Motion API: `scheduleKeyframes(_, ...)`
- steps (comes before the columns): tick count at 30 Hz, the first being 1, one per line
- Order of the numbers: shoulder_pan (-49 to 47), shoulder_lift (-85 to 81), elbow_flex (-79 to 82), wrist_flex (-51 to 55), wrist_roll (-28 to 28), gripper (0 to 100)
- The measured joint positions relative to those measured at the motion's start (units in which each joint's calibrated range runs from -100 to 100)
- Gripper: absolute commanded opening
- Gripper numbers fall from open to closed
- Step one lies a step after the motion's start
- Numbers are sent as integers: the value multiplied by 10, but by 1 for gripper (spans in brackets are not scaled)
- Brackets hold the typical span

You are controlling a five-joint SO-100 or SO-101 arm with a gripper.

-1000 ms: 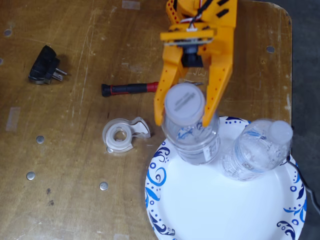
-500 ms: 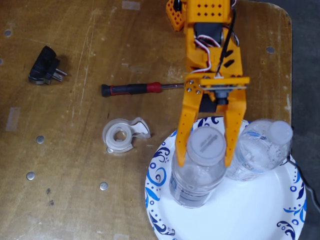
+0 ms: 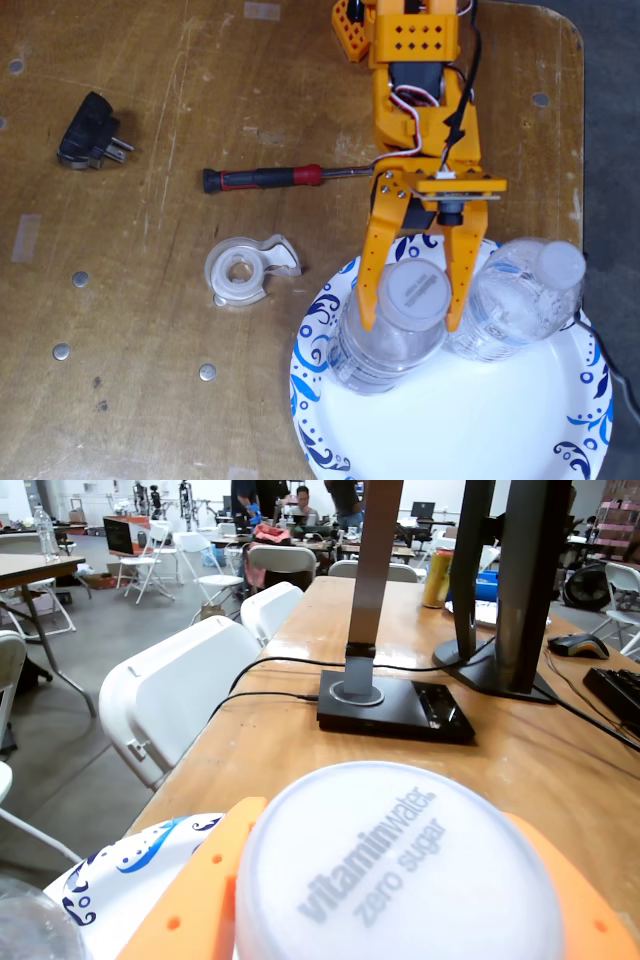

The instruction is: Move the bottles to the plate

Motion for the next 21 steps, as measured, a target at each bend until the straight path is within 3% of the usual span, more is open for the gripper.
scheduleKeyframes(21, -14, -3, -12, 66, -19, 9)
